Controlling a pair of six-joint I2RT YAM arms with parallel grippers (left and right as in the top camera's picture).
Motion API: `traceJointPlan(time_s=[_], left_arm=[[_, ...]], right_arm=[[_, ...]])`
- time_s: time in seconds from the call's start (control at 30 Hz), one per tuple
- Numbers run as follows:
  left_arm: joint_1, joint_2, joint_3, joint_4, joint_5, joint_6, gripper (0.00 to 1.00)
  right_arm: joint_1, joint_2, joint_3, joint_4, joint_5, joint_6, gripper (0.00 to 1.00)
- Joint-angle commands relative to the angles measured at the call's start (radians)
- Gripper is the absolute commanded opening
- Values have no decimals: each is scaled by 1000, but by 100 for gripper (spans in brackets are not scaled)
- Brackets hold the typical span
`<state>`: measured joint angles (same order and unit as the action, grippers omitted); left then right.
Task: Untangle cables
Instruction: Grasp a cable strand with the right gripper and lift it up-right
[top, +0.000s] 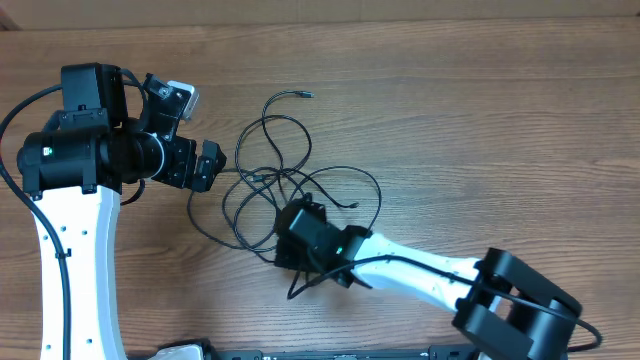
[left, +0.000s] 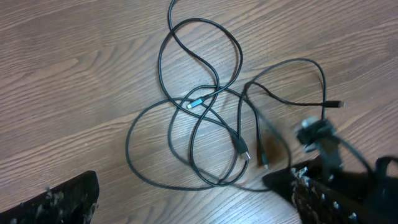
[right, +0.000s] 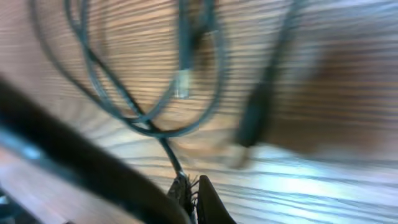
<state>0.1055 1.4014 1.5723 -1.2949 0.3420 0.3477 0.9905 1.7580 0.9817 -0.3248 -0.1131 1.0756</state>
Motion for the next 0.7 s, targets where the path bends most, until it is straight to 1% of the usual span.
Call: traceJointPlan(time_s=[0.0, 0.23, 0.43, 0.6, 0.67], left_arm=[[5, -1, 8, -3, 21, 12, 99], [5, -1, 8, -3, 21, 12, 99], [5, -1, 8, -3, 21, 12, 99], [5, -1, 8, -3, 21, 12, 100], [5, -1, 8, -3, 21, 12, 100]], right_arm=[[-59, -91, 56, -70, -45, -80, 4], [-228, -212, 197, -362, -159, -232, 4], [-375, -256, 422, -632, -203, -357, 4], [-457, -256, 641, -759, -203, -454, 4], [-486, -256, 723, -789, -203, -464, 4]])
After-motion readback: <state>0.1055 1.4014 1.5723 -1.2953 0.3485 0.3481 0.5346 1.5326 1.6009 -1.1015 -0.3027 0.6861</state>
